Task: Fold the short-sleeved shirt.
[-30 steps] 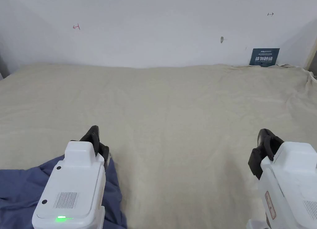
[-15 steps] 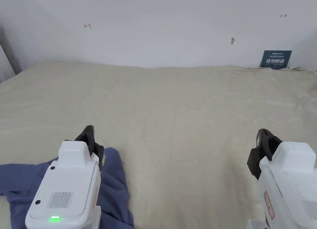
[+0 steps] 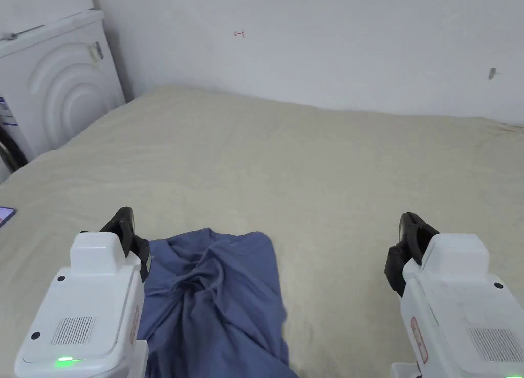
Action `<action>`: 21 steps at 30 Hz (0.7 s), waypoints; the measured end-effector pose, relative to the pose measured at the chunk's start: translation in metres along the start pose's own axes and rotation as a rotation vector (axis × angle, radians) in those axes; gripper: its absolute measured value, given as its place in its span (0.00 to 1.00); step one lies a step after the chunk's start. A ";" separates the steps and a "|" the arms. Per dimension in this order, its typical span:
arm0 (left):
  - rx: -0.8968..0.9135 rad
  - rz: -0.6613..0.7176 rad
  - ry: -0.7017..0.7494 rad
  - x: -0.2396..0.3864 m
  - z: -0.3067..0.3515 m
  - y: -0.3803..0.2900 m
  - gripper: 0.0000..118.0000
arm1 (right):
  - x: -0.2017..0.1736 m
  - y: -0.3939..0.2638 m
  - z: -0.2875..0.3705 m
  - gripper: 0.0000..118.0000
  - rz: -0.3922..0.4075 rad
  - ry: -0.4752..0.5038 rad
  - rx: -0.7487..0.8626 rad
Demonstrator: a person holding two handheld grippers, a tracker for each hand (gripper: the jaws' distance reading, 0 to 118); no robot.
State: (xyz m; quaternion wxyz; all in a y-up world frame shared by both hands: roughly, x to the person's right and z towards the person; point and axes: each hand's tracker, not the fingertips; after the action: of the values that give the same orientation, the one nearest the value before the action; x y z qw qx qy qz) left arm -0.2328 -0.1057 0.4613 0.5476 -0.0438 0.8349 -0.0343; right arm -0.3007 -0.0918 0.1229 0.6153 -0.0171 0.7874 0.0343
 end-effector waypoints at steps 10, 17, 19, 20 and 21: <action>-0.051 -0.013 0.107 -0.068 0.017 -0.012 0.00 | -0.060 -0.002 -0.014 0.00 0.008 0.147 -0.016; -0.096 -0.015 0.091 -0.079 0.016 -0.014 0.00 | -0.064 0.003 -0.014 0.00 0.014 0.164 -0.015; -0.132 -0.007 0.057 -0.077 0.010 -0.013 0.00 | -0.060 0.005 -0.013 0.00 0.011 0.151 -0.014; -0.165 0.006 0.025 -0.075 0.005 -0.012 0.00 | -0.058 0.005 -0.013 0.00 0.009 0.147 -0.015; -0.183 0.013 0.009 -0.073 0.001 -0.012 0.00 | -0.056 0.006 -0.013 0.00 0.008 0.142 -0.015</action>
State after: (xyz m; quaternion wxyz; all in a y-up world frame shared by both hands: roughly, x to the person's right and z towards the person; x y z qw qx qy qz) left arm -0.2025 -0.1095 0.5283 0.5379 -0.0882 0.8371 0.0453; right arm -0.3000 -0.0881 0.1805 0.5574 -0.0207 0.8289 0.0413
